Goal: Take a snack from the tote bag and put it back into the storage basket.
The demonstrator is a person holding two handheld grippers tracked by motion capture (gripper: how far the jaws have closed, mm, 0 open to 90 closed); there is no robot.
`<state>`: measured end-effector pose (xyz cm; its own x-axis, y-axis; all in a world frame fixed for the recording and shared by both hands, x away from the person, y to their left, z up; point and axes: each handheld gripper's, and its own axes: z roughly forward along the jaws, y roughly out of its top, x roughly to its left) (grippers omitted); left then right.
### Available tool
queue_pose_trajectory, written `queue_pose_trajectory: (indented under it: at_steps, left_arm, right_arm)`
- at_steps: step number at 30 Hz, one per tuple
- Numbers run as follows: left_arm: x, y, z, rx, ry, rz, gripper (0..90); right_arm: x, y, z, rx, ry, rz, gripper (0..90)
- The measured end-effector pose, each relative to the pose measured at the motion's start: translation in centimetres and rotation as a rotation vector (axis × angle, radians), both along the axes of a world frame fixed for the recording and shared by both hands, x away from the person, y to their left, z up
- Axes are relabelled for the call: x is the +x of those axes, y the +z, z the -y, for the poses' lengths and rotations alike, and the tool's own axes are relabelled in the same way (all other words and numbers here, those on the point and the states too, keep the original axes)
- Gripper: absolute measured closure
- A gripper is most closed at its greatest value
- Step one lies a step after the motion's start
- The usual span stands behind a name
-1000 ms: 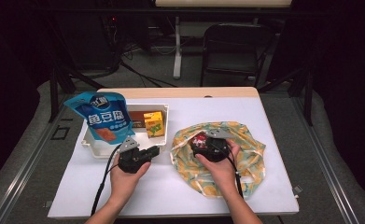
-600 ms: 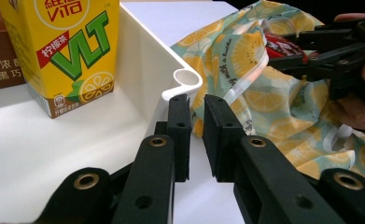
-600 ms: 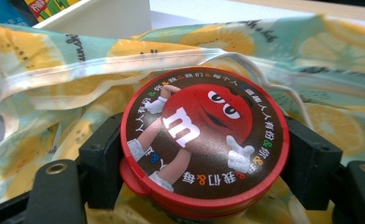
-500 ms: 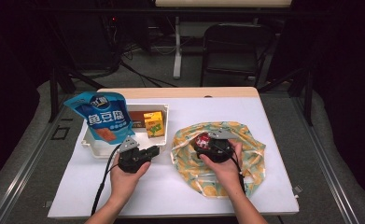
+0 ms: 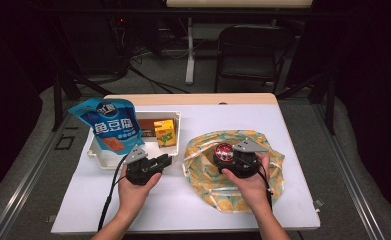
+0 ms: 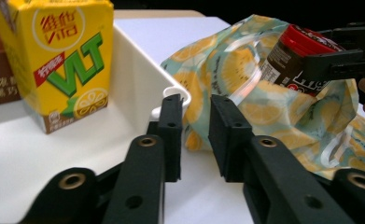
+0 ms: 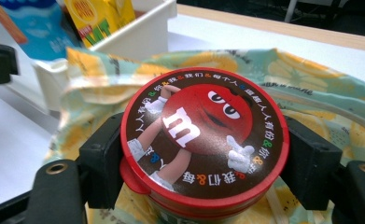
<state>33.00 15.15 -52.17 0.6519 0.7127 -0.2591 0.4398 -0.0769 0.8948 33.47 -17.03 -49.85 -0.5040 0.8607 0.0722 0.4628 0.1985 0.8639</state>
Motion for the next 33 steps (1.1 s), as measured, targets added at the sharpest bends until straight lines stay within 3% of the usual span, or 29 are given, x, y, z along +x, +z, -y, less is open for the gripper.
queue_pose_trajectory:
  at_steps: [6, 8, 9, 11, 12, 13, 15, 16, 17, 18, 21, 22, 24, 25, 33]
  left_arm:
    - [-0.1, 0.5, 0.7, -0.049, -0.097, 0.037, 55.5]
    - [-0.2, 0.8, 1.3, -0.040, -0.098, 0.051, 48.9]
    - [-0.1, 0.9, 1.3, -0.046, -0.125, 0.044, 43.9]
    - [-0.2, 1.0, 1.7, -0.046, -0.125, 0.049, 39.9]
    - [-0.2, 1.1, 1.8, -0.038, -0.157, 0.048, 37.8]
    - [-0.3, 1.1, 2.1, -0.031, -0.135, 0.056, 35.7]
    - [-0.4, 1.1, 2.4, -0.020, -0.167, 0.058, 32.1]
    - [-0.6, 1.1, 2.7, -0.010, -0.134, 0.073, 30.8]
    - [-0.6, 1.2, 2.7, -0.012, -0.163, 0.074, 29.5]
    - [-0.8, 1.2, 3.0, -0.003, -0.138, 0.082, 28.3]
    - [-0.8, 1.4, 3.2, 0.002, -0.187, 0.081, 25.7]
    - [-0.9, 1.3, 3.5, 0.005, -0.156, 0.093, 25.3]
    - [-0.9, 1.4, 3.7, 0.002, -0.182, 0.090, 24.8]
    - [-1.0, 1.3, 3.9, 0.002, -0.167, 0.095, 24.4]
    - [-1.5, 1.3, 4.9, 0.021, -0.200, 0.108, 23.1]
  right_arm:
    - [-0.8, 1.8, 0.2, 0.024, 0.008, 0.021, 25.5]
    - [-1.0, 2.2, 0.1, 0.026, 0.008, 0.023, 25.5]
    - [-1.1, 2.3, 0.0, 0.033, 0.005, 0.024, 25.6]
    - [-1.2, 2.5, -0.1, 0.033, 0.009, 0.022, 25.5]
    - [-1.3, 2.6, -0.2, 0.032, 0.011, 0.019, 25.5]
    - [-1.3, 2.6, -0.3, 0.031, 0.011, 0.020, 25.6]
    - [-1.5, 2.7, -0.5, 0.032, 0.016, 0.021, 25.6]
    - [-1.5, 2.8, -0.5, 0.034, 0.017, 0.019, 25.5]
    - [-1.6, 2.8, -0.6, 0.038, 0.019, 0.017, 25.5]
    - [-1.6, 2.9, -0.7, 0.041, 0.020, 0.016, 25.6]
    - [-1.9, 3.1, -0.9, 0.044, 0.026, 0.018, 25.6]
    - [-1.9, 3.2, -1.1, 0.044, 0.031, 0.018, 25.6]
    - [-2.1, 3.3, -1.3, 0.044, 0.035, 0.020, 25.6]
    - [-2.2, 3.3, -1.5, 0.050, 0.039, 0.021, 25.6]
    - [-2.6, 3.7, -2.0, 0.058, 0.052, 0.019, 25.6]
